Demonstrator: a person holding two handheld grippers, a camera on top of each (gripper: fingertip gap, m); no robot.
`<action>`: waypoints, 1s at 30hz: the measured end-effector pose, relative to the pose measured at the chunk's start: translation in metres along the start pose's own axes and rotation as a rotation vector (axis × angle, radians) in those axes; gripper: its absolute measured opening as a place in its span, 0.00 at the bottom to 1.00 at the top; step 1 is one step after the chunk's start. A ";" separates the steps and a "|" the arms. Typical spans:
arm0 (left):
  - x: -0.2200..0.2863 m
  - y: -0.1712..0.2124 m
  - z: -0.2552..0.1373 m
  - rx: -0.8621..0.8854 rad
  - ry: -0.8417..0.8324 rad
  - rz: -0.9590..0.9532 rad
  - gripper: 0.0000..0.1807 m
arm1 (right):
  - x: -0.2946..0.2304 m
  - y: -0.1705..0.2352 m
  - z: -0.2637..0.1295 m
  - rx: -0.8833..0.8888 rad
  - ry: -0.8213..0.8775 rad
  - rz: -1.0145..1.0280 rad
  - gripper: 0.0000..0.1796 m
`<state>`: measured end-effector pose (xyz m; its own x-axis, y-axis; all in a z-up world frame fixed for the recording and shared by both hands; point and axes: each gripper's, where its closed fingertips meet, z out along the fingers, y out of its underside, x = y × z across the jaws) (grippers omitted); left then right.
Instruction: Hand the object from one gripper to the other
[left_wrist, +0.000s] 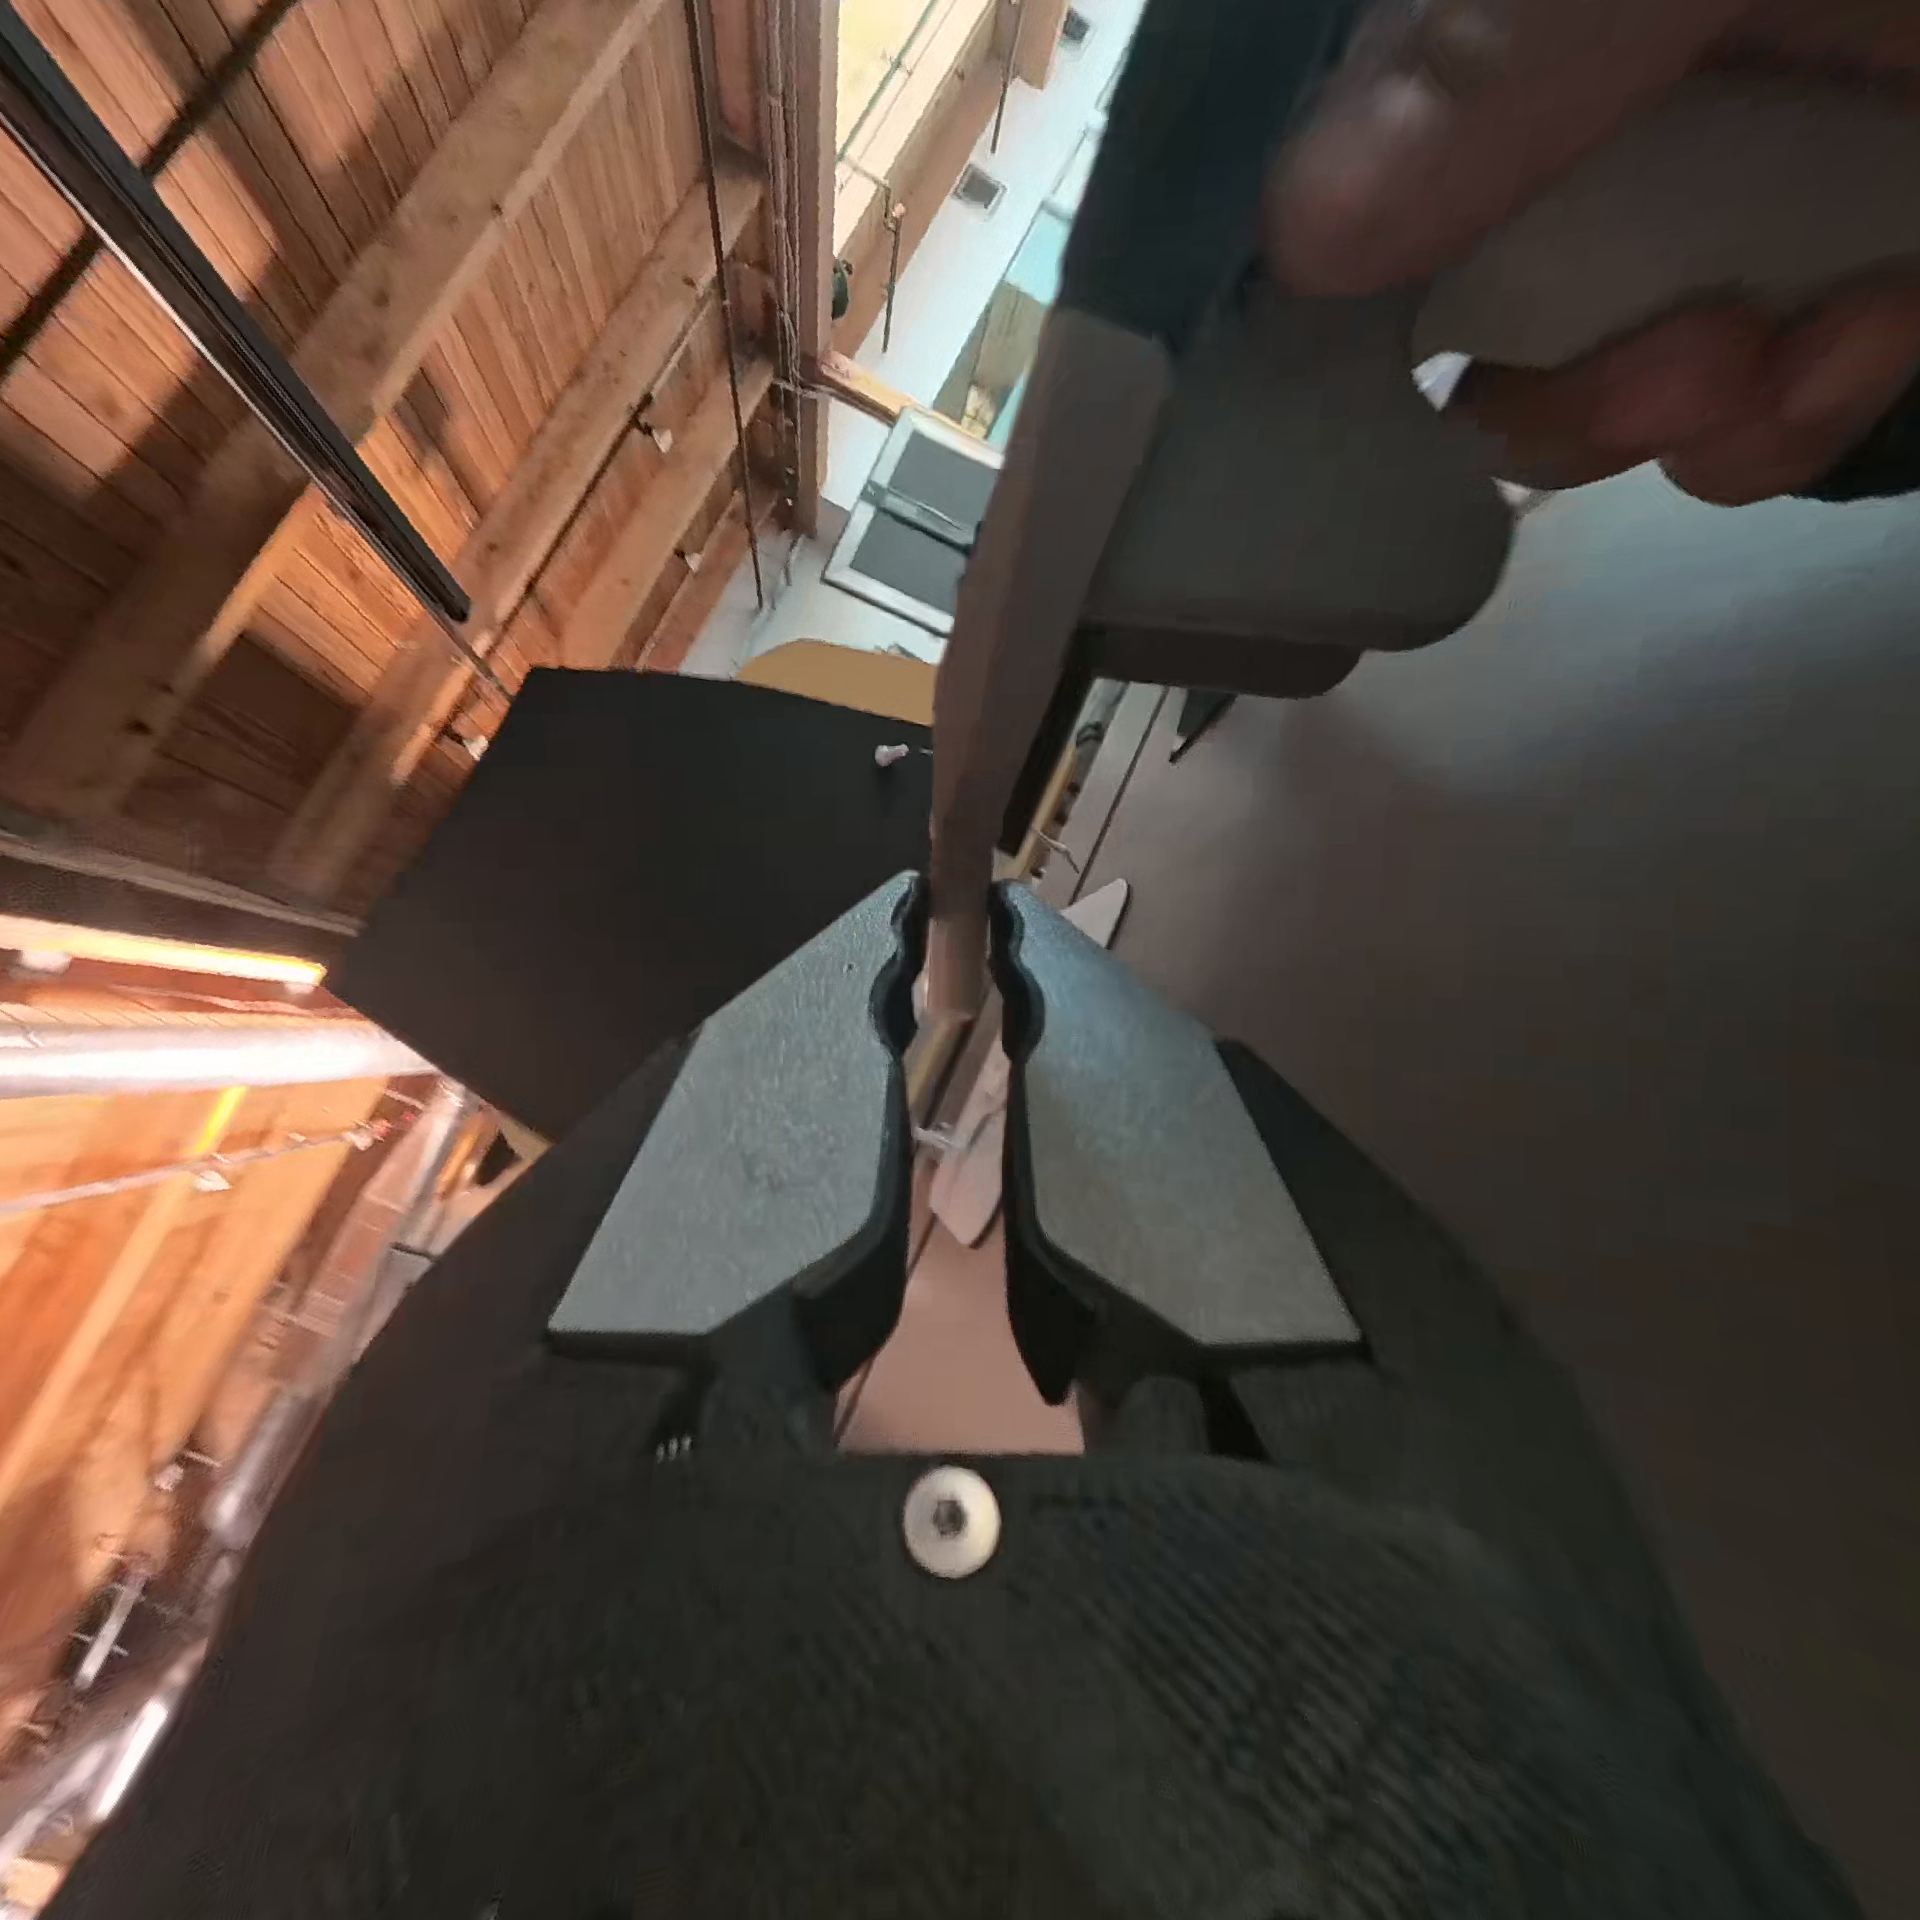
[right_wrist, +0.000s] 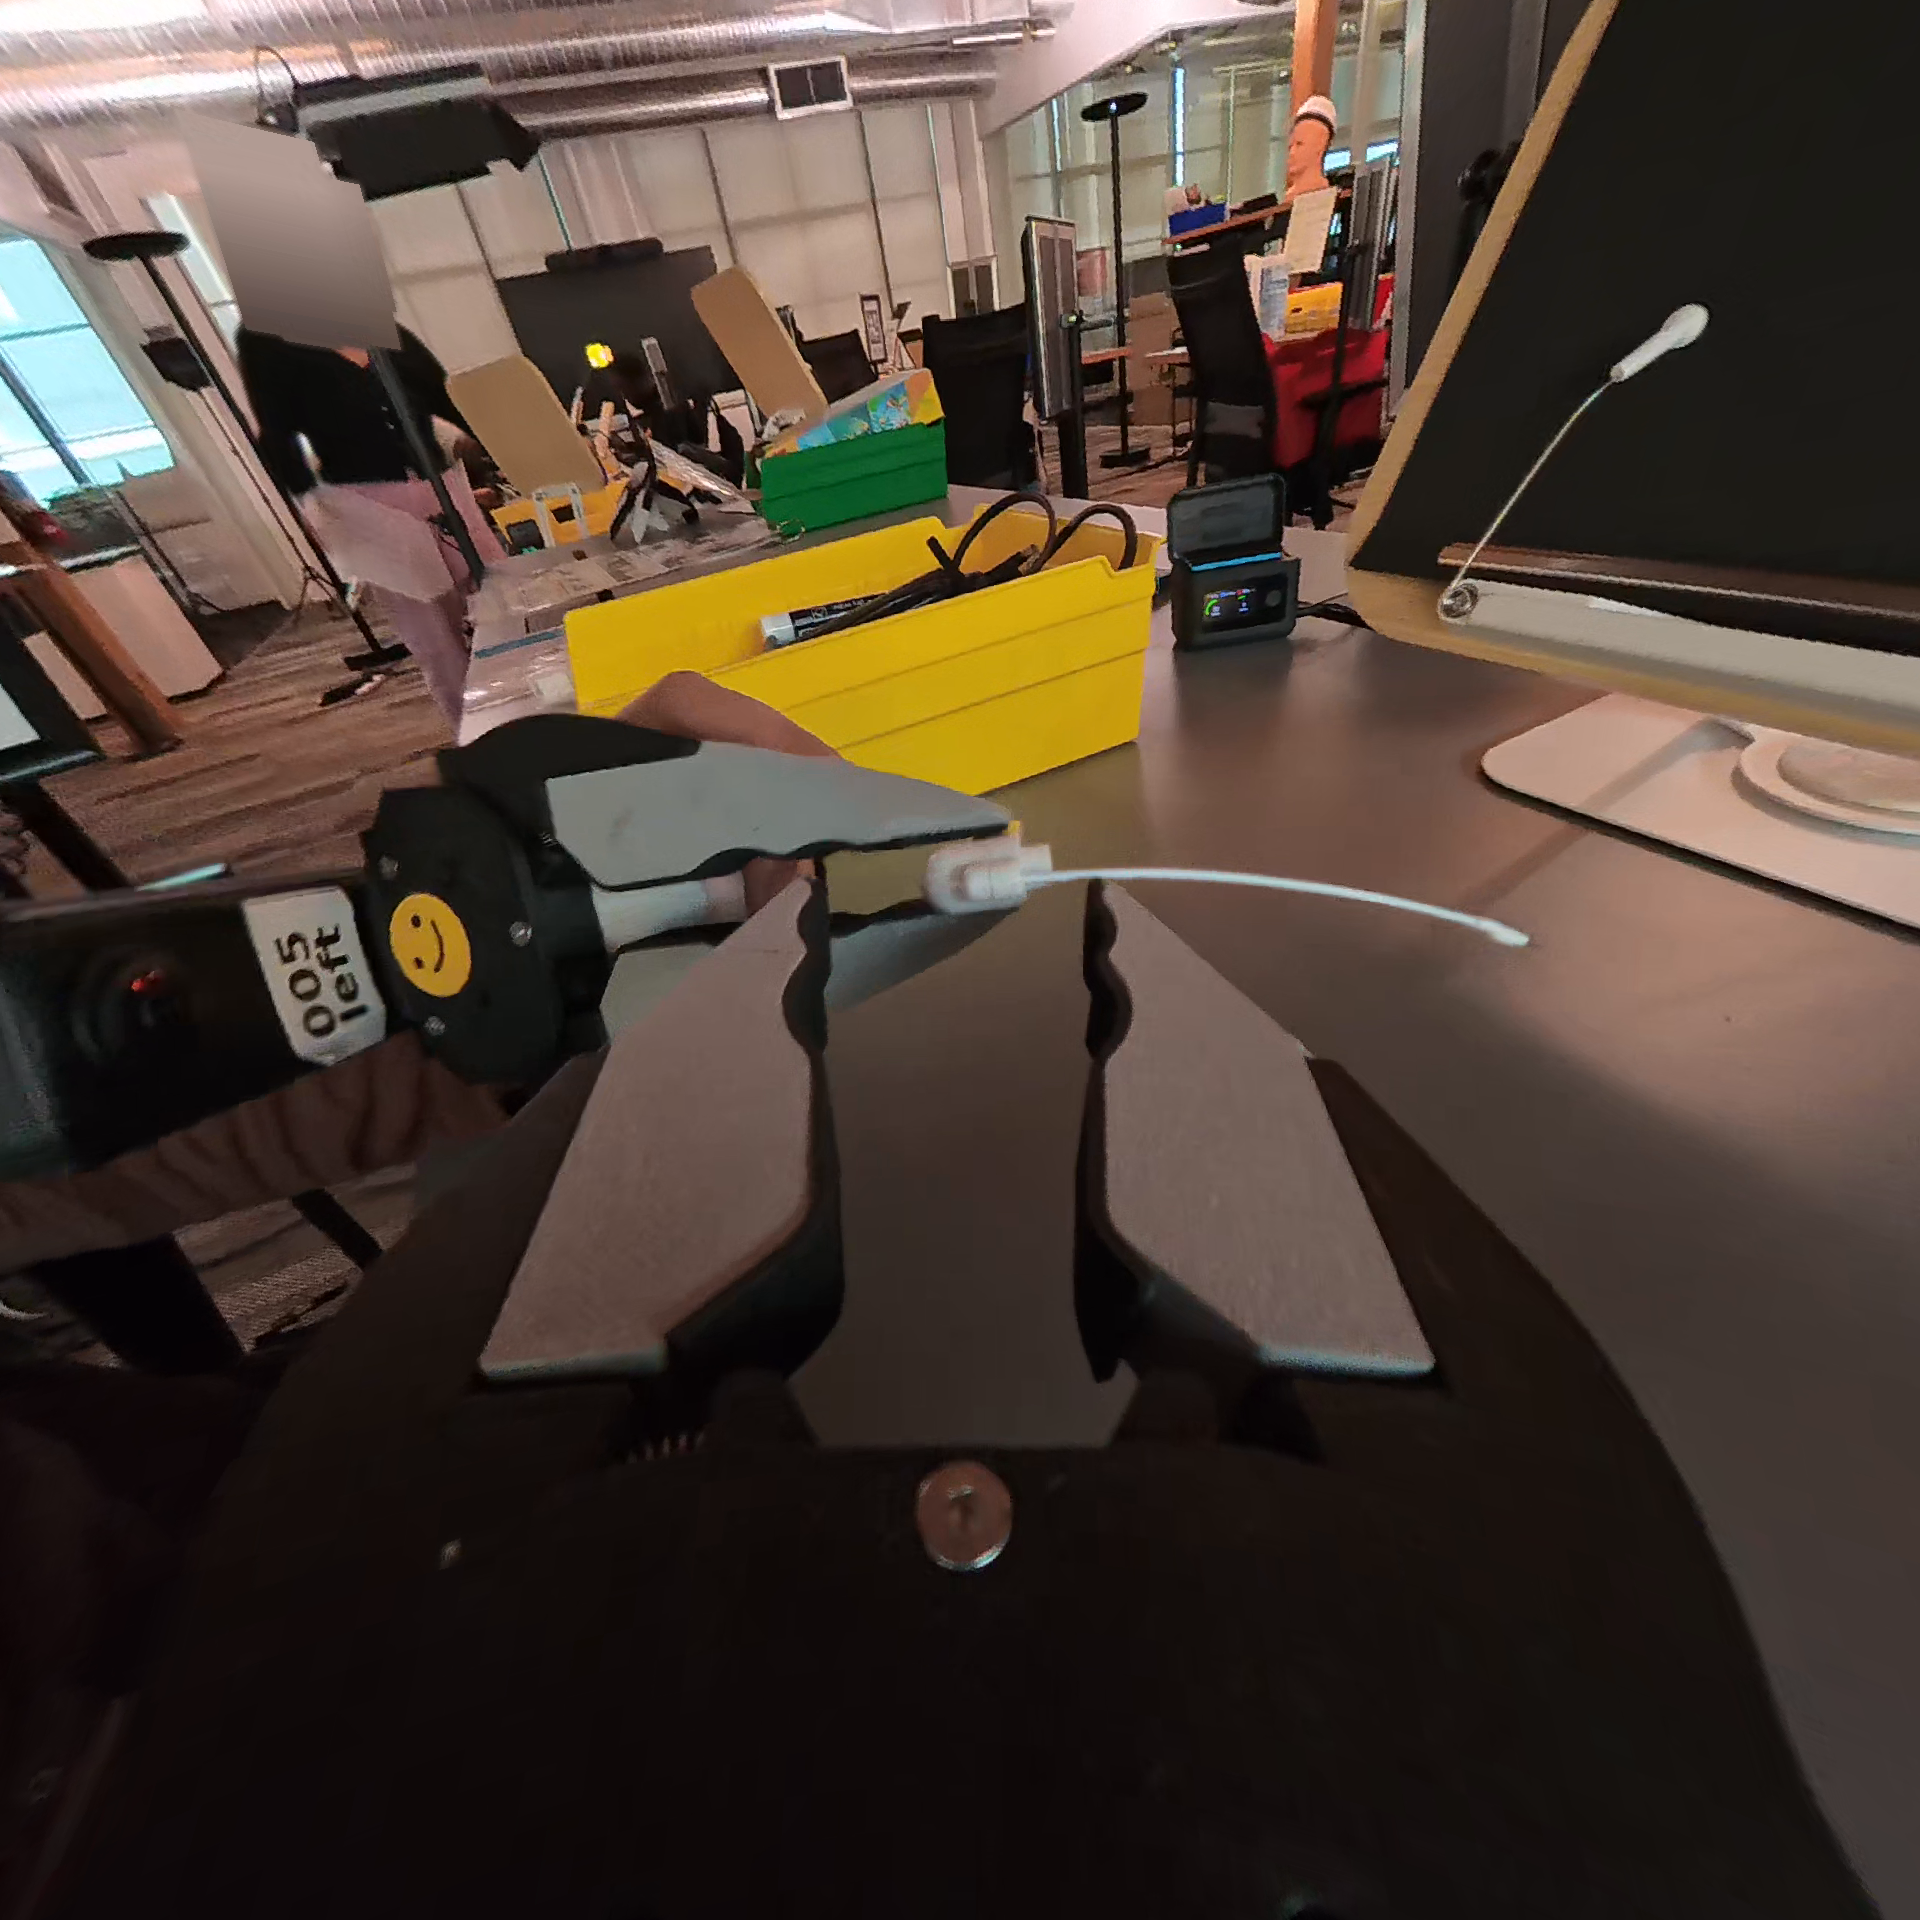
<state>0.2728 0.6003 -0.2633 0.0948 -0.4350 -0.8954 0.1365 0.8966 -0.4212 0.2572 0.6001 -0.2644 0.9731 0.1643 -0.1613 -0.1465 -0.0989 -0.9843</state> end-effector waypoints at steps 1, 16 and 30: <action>0.002 -0.003 -0.001 0.014 -0.001 0.025 0.04 | 0.001 0.000 0.000 -0.001 0.016 -0.012 0.25; 0.007 0.001 -0.002 -0.010 0.040 -0.102 0.05 | 0.012 0.002 -0.004 -0.050 0.142 -0.142 0.12; -0.003 -0.033 -0.026 0.287 0.657 -1.356 0.14 | -0.017 -0.037 -0.033 0.161 0.002 -0.260 0.12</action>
<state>0.2421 0.5739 -0.2509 -0.6826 -0.7053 0.1910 -0.0545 -0.2116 -0.9758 0.2520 0.5691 -0.2225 0.9820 0.1619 0.0975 0.0815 0.1028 -0.9914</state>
